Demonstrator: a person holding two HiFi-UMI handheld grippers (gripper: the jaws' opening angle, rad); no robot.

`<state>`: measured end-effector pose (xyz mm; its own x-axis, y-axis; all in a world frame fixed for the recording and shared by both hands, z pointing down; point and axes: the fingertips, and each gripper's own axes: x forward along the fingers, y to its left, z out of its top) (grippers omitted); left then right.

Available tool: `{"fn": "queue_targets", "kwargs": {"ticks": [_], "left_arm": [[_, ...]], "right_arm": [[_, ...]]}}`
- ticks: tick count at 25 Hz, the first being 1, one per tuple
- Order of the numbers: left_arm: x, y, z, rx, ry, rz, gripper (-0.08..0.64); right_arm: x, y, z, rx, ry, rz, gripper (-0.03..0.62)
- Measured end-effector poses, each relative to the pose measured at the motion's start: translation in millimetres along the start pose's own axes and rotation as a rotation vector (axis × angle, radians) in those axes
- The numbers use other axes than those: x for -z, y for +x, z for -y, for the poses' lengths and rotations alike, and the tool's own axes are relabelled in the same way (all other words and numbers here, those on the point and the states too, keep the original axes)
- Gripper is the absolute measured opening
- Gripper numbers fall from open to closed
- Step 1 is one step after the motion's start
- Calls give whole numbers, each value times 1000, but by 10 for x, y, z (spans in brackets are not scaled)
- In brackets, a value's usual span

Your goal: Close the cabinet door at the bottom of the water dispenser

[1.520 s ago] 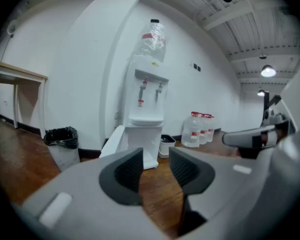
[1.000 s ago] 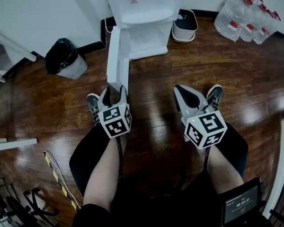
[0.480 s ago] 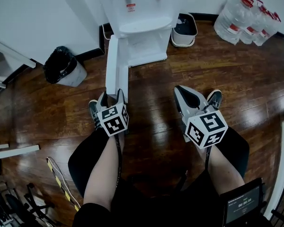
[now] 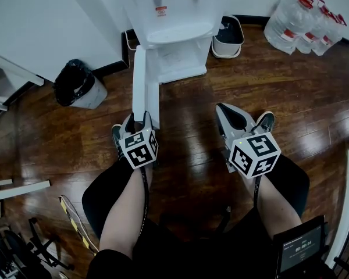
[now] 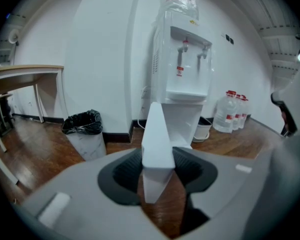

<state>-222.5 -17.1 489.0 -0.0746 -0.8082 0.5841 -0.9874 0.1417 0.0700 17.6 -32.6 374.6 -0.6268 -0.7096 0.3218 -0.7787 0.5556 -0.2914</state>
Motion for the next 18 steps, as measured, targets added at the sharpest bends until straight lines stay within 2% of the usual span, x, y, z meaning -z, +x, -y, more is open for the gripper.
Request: {"fn": "queue_targets", "kwargs": {"ticks": [10, 18], "left_arm": [[62, -21, 570, 125, 2, -44, 219], [46, 53, 1051, 196, 7, -48, 225]], "right_arm": [[104, 28, -21, 9, -16, -37, 5], [83, 100, -33, -4, 17, -39, 5]]}}
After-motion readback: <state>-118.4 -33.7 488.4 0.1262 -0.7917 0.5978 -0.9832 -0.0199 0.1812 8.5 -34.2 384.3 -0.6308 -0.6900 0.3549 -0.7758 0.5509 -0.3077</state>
